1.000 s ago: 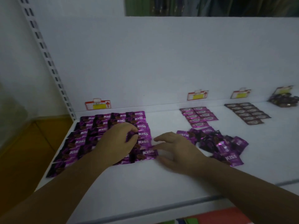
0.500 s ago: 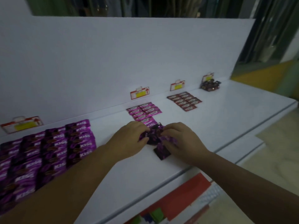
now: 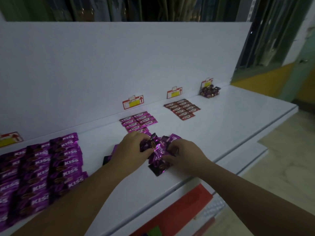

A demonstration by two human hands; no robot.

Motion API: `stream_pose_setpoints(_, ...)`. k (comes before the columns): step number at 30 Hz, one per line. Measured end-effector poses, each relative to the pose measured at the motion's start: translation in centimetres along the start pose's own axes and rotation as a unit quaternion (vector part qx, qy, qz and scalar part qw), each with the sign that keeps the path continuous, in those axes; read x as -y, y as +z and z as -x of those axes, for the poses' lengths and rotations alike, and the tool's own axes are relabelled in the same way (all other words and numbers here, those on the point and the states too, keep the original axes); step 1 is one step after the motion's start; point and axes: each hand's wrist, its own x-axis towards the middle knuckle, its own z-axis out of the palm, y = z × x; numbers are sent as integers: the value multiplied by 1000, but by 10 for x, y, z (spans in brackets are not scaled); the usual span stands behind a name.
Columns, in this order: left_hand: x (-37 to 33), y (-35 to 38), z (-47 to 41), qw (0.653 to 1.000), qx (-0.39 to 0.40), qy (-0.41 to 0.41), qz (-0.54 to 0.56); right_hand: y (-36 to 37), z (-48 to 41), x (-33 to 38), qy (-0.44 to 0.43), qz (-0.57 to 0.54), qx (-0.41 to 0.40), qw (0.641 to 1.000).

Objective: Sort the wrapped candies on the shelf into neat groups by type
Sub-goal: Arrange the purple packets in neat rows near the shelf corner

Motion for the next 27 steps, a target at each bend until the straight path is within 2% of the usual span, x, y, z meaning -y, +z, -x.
stream_pose_setpoints(2,-1,0,-4,1000,7,9,-21,-2,-2,0,9,-12,11,1000)
stream_pose_setpoints(5,-6,2,-11,989,89,48,-104,-4,-2,1,6,-10,11,1000)
stream_pose_setpoints(7,-9,5,-12,984,116,54,-123,-5,-2,1,-8,6,4,1000)
stream_pose_setpoints(10,-9,4,-14,986,112,44,-113,-6,-1,0,-17,22,8,1000)
stream_pose_setpoints(14,-13,-2,-17,987,122,19,-98,-6,0,-2,10,-6,19,1000)
stream_pose_setpoints(20,-23,-11,-15,995,95,-31,-30,-14,-2,-4,35,-51,39,997)
stream_pose_setpoints(23,-17,-21,-14,987,83,-99,90,-22,-2,-4,51,-197,19,979)
stream_pose_setpoints(25,-10,-29,-12,966,87,-159,184,-29,-3,-3,77,-337,16,938)
stream_pose_setpoints(27,-4,-35,-5,937,93,-201,269,-33,-4,2,97,-417,41,903)
